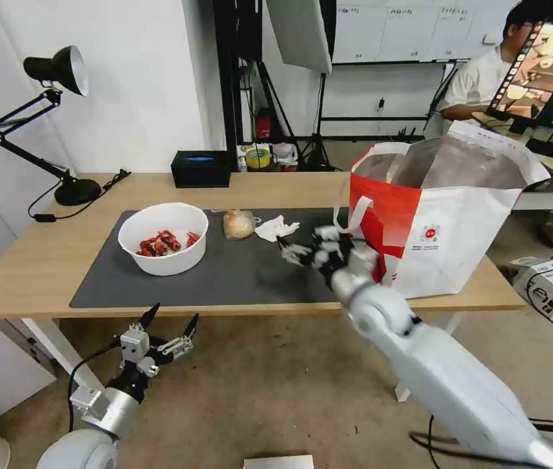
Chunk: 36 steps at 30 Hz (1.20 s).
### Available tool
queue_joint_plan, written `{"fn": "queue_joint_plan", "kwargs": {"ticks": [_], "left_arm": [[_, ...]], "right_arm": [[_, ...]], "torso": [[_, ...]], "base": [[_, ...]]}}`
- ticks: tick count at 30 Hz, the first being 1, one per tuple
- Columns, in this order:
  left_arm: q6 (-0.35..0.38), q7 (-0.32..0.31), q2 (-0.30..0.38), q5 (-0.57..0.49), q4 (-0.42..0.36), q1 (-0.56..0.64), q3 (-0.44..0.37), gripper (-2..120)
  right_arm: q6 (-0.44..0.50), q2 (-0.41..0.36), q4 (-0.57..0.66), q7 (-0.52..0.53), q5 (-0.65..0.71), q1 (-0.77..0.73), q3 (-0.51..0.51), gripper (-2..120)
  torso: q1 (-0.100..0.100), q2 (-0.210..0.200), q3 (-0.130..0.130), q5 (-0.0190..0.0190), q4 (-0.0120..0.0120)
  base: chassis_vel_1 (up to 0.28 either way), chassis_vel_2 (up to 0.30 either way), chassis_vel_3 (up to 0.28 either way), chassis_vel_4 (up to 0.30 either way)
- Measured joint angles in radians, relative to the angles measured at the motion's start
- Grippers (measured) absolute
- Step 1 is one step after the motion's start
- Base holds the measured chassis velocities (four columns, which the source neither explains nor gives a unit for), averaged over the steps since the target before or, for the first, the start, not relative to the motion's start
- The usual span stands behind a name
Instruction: Pick up the trash from the table and place it into the takeout bag.
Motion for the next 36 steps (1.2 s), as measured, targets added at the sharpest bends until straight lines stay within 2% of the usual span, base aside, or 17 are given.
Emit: {"fn": "queue_joint_plan", "kwargs": {"ticks": [2, 4, 14, 21, 25, 36], "left_arm": [[0.0, 0.001, 0.0, -0.002, 0.002, -0.001, -0.001, 100], [0.0, 0.003, 0.0, 0.004, 0.014, -0.008, -0.002, 100], [-0.003, 0.003, 0.005, 0.009, 0.024, -0.023, 0.004, 100], [-0.003, 0.003, 0.006, 0.012, 0.007, -0.015, 0.008, 100], [-0.003, 0.003, 0.005, 0.012, 0.004, -0.016, 0.011, 100], [-0.001, 0.002, -0.001, 0.012, -0.001, -0.018, 0.019, 100]], "right_arm": [[-0.02, 0.02, -0.034, 0.026, 0.003, 0.03, -0.014, 100], [-0.095, 0.069, -0.124, 0.068, 0.024, 0.097, -0.038, 100], [-0.202, 0.191, -0.346, 0.1, 0.038, 0.201, -0.053, 100], [-0.21, 0.236, -0.436, 0.087, 0.058, 0.217, -0.047, 100], [-0.206, 0.245, -0.475, 0.043, 0.059, 0.225, -0.041, 100], [-0.214, 0.253, -0.511, -0.014, 0.058, 0.251, -0.042, 100]], "torso": [[0.0, 0.0, 0.0, 0.0002, 0.0001], [0.0, 0.0, 0.0, 0.0, 0.0], [0.0, 0.0, 0.0, 0.0001, -0.0001], [0.0, 0.0, 0.0, 0.0003, 0.0], [0.0, 0.0, 0.0, 0.0003, -0.0002], [0.0, 0.0, 0.0, 0.0003, -0.0001]], "base": [[0.0, 0.0, 0.0, 0.0], [0.0, 0.0, 0.0, 0.0], [0.0, 0.0, 0.0, 0.0], [0.0, 0.0, 0.0, 0.0], [0.0, 0.0, 0.0, 0.0], [0.0, 0.0, 0.0, 0.0]]}}
